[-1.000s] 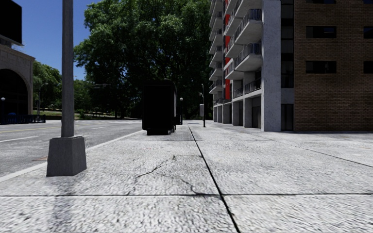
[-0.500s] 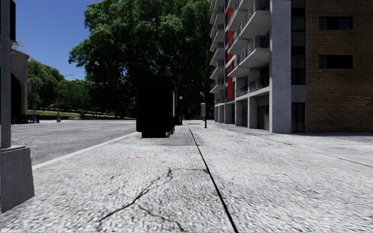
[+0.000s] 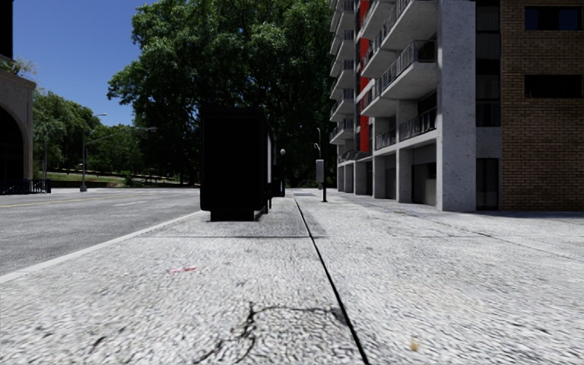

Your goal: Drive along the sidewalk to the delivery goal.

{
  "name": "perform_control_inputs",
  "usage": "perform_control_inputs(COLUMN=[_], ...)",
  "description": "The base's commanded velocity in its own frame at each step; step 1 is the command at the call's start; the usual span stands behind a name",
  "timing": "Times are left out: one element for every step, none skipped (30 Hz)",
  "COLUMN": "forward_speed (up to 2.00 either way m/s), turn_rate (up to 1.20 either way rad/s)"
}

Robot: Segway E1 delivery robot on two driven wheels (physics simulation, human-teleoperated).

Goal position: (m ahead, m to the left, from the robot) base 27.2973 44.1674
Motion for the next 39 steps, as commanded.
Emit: perform_control_inputs(forward_speed=[1.94, 1.94, 1.94, 1.94, 1.94, 1.94, 1.94, 1.94, 1.94, 1.94, 1.94, 1.94, 1.94, 1.94, 1.94, 1.94, 1.94, 1.94, 1.94, 1.94, 1.94, 1.94, 1.94, 1.94, 1.94, 1.94, 1.94, 1.94, 1.94, 1.94, 1.94, 1.94, 1.94, 1.94, 1.94, 1.94, 1.94, 1.94, 1.94], turn_rate=[0.0, 0.0, 0.0, 0.0, 0.0, 0.0, 0.0, 0.0, 0.0, 0.0, 0.0, 0.0, 0.0, 0.0, 0.0, 0.0, 0.0, 0.0, 0.0, 0.0, 0.0, 0.0, 0.0, 0.0, 0.0, 0.0, 0.0, 0.0, 0.0, 0.0, 0.0, 0.0, 0.0, 0.0, 0.0, 0.0, 0.0, 0.0, 0.0])
